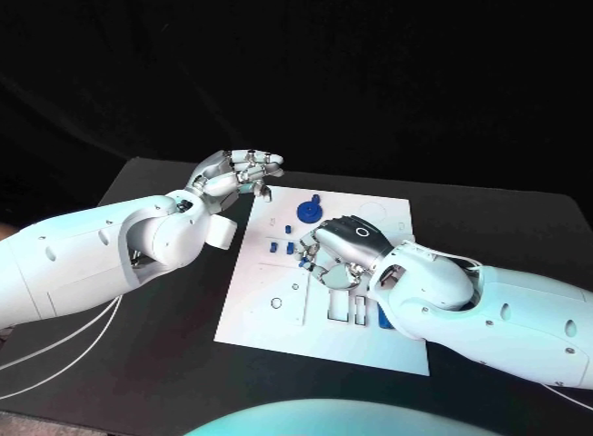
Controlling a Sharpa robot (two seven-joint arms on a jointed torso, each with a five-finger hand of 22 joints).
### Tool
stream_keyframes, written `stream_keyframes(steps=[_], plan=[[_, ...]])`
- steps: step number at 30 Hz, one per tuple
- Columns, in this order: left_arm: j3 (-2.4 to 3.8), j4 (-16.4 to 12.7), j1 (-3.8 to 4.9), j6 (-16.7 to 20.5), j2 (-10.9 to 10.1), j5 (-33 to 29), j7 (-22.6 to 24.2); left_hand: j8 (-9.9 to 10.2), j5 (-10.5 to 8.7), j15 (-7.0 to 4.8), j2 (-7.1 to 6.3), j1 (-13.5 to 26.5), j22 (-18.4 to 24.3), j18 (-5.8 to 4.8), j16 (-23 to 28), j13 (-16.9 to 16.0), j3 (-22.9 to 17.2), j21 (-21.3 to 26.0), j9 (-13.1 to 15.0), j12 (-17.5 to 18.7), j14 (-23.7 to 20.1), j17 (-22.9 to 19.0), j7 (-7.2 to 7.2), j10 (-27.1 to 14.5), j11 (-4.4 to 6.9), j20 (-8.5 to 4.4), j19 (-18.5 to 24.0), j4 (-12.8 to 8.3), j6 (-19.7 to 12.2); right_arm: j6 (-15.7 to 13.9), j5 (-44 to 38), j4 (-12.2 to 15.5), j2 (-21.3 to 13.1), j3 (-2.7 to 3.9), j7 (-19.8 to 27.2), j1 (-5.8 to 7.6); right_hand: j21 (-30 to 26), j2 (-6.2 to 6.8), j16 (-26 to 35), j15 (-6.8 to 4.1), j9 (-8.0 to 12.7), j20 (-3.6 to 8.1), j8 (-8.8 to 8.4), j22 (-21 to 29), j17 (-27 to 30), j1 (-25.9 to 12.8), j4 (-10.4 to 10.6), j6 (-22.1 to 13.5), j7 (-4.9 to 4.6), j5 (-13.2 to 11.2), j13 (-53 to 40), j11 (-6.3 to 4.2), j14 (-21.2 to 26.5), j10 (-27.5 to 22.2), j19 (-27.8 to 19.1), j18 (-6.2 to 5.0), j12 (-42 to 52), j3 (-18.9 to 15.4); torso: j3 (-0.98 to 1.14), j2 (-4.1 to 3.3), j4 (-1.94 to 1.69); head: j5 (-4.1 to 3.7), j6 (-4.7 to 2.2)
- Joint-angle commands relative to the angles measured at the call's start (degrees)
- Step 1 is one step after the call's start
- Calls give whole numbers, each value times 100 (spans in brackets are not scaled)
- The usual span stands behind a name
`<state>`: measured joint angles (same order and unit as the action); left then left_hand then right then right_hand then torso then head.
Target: Assemble the parts on the task board
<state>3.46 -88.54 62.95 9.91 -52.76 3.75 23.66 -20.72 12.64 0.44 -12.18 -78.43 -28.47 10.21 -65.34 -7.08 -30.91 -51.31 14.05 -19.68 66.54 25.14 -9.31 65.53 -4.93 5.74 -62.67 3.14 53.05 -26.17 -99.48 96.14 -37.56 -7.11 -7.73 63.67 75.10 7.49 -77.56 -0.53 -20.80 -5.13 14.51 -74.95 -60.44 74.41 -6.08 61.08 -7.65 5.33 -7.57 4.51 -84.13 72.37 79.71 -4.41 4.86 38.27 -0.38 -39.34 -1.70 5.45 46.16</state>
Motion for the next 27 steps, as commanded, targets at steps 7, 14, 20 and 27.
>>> stream_keyframes(steps=[7, 14, 20, 27], plan=[[3, -18, 1, 39, 30, 20, 44, 21, 7, 13, 10, -37, 10, 34, -22, 5, 2, 19, -10, 36, 42, -9, -15, -48, -8, 1, -22, -16, -12, 149, 146, -191, 209, -25, 231, -168, -4, -13, -11, -26, -12, -8, 32, -179, 10, -21, 8, -5, -24, 26, -12, -83, -74, 103, 33, 35, 6, 40, 15, -8, 19, 203, 85], [3, -24, 2, 38, 40, 20, 39, 21, 7, 13, 10, -37, 10, 34, -22, 5, 2, 19, -10, 36, 42, -9, -15, -48, -8, 1, -22, -16, -12, 218, 142, -297, 295, -41, 236, -231, -10, -14, -11, -25, -15, -9, 31, -174, 14, -28, 11, -10, -25, 28, -14, -81, -73, 101, 27, 33, 3, 40, 8, -3, 13, 253, 133], [3, -27, 2, 34, 43, 20, 35, 21, 7, 13, 10, -37, 10, 34, -22, 5, 2, 19, -10, 36, 42, -9, -15, -48, -8, 1, -22, -16, -12, 273, 109, -375, 345, -54, 221, -266, -14, -15, -10, -24, -17, -9, 31, -171, 19, -34, 13, -13, -27, 29, -16, -80, -72, 100, 24, 31, 1, 39, 14, -5, 14, 279, 146], [3, -30, 3, 25, 44, 20, 28, 23, 5, 16, 10, -27, 11, 33, -23, 5, 7, 21, -10, 42, 41, -10, -17, -48, -11, 4, -25, -13, -12, 373, 29, -433, 382, -68, 143, -291, -17, -15, -8, -21, -23, -12, 31, -170, 27, -51, 21, -20, -28, 26, -21, -77, -69, 96, 20, 30, -5, 33, 14, -8, 18, 291, 162]])
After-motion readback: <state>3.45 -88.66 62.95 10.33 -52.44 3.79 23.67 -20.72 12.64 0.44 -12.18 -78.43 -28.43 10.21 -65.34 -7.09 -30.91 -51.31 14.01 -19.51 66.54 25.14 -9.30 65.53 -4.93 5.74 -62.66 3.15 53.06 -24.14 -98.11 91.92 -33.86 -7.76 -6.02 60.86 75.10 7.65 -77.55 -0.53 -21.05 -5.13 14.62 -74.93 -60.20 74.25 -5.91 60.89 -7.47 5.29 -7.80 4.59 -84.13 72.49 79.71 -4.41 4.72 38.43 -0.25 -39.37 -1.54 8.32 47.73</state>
